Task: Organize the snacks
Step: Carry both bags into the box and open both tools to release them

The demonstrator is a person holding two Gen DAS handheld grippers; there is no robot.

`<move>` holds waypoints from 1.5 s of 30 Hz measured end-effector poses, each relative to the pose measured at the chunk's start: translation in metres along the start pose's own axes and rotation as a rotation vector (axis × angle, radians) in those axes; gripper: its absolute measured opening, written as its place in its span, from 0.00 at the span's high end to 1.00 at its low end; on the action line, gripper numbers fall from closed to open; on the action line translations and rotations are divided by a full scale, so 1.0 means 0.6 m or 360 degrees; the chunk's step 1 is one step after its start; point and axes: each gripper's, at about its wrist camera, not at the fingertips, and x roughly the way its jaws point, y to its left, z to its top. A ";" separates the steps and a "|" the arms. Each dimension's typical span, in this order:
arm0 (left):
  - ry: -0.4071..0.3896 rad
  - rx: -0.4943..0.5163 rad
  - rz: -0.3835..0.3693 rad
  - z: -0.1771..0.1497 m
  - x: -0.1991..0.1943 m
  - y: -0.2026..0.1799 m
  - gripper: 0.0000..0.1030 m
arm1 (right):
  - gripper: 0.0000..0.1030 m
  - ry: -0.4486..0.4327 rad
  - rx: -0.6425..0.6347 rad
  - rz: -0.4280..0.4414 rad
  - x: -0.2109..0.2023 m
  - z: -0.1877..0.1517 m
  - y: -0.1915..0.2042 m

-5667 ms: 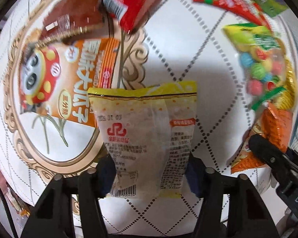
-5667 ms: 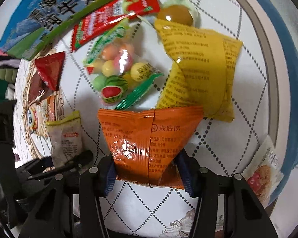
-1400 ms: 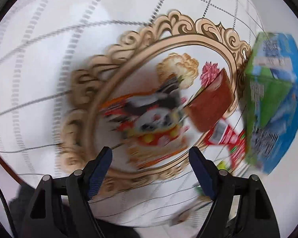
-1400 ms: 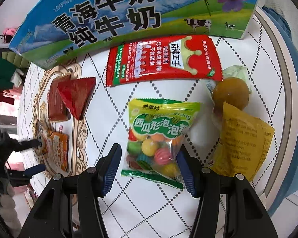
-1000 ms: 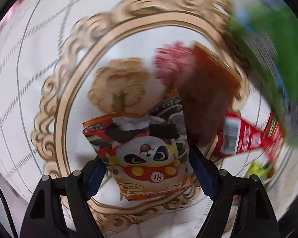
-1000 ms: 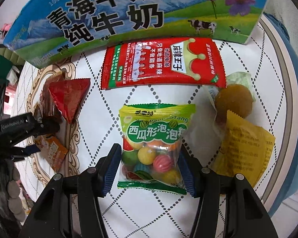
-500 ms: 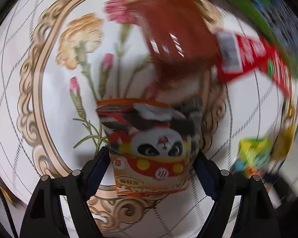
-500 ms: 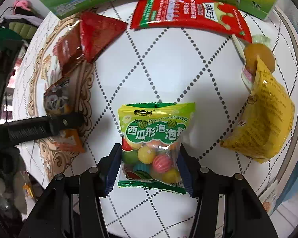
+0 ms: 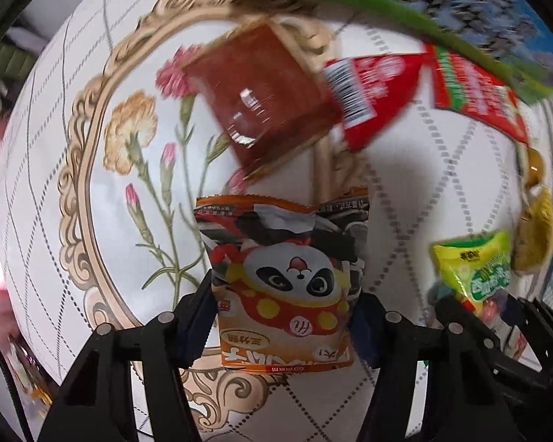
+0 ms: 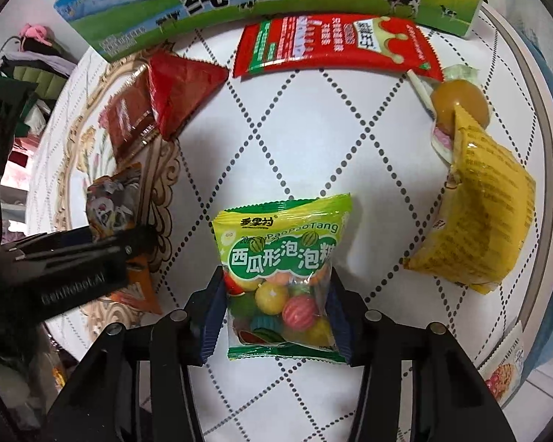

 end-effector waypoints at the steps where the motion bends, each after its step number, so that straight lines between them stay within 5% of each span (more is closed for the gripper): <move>1: -0.0016 0.0016 -0.0013 0.007 -0.016 -0.013 0.42 | 0.49 -0.0011 0.0003 0.0007 -0.009 0.000 -0.002; 10: -0.0224 0.0013 -0.0311 0.053 -0.219 -0.052 0.42 | 0.49 -0.0204 0.0046 0.0150 -0.157 0.047 -0.029; 17: -0.0444 0.0061 -0.0415 0.194 -0.349 -0.029 0.42 | 0.49 -0.0501 0.0070 0.0216 -0.293 0.177 -0.061; 23: -0.0496 0.0075 -0.0341 0.315 -0.347 -0.008 0.42 | 0.49 -0.0647 0.0065 0.0065 -0.338 0.313 -0.089; 30: -0.0300 0.0074 -0.0267 0.397 -0.234 -0.014 0.42 | 0.49 -0.0498 0.0075 -0.0064 -0.283 0.438 -0.133; 39: -0.0061 0.0069 -0.0250 0.419 -0.136 -0.019 0.41 | 0.48 -0.0298 0.0141 -0.0091 -0.201 0.437 -0.168; 42: -0.0029 0.0049 -0.0234 0.416 -0.123 -0.015 0.40 | 0.33 -0.0219 0.0188 -0.0093 -0.184 0.442 -0.178; 44: -0.0031 0.0037 -0.0227 0.414 -0.117 -0.012 0.30 | 0.16 -0.0203 0.0194 -0.0067 -0.186 0.441 -0.176; 45: -0.0033 0.0026 -0.0220 0.412 -0.116 -0.011 0.15 | 0.13 -0.0210 0.0188 -0.0089 -0.187 0.443 -0.174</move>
